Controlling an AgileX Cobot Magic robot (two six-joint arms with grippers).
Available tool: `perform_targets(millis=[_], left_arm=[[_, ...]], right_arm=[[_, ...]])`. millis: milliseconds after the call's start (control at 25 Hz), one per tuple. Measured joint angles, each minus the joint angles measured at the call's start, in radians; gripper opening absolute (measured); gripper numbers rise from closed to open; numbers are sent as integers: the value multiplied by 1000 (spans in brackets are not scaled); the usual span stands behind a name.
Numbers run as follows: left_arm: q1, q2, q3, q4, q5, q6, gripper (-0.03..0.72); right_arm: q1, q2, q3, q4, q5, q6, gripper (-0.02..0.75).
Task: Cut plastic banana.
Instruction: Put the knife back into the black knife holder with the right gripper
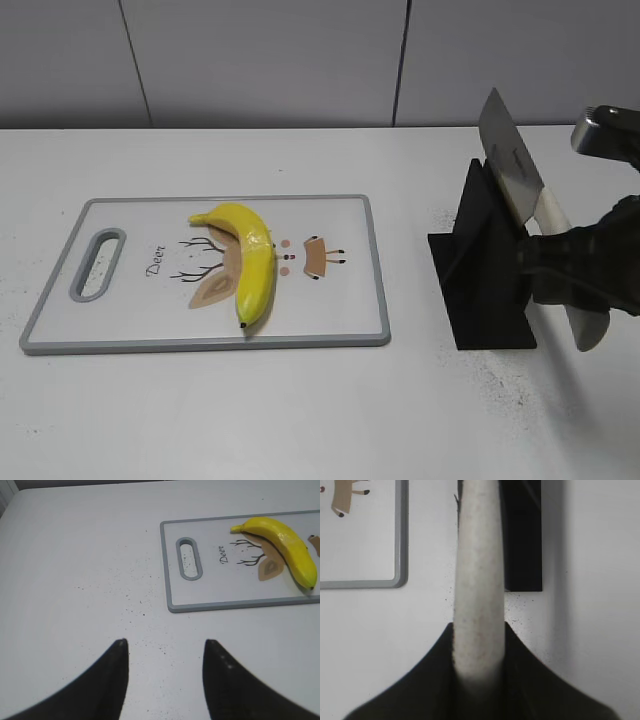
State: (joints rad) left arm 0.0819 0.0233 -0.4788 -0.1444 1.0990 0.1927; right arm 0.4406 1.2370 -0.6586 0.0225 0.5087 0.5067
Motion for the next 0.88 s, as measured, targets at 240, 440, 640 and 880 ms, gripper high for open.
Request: perform_targets(millis=[240, 440, 640, 880], left_arm=[[0, 0, 0, 0, 0, 0, 477], [0, 0, 0, 0, 0, 0, 481], [0, 0, 0, 0, 0, -1, 481], [0, 0, 0, 0, 0, -1, 481]], right_arm=[[0, 26, 0, 0, 2, -10, 160], [0, 77, 0, -1, 8, -31, 160], [0, 78, 0, -1, 7, -34, 211], [0, 79, -2, -4, 7, -34, 613]])
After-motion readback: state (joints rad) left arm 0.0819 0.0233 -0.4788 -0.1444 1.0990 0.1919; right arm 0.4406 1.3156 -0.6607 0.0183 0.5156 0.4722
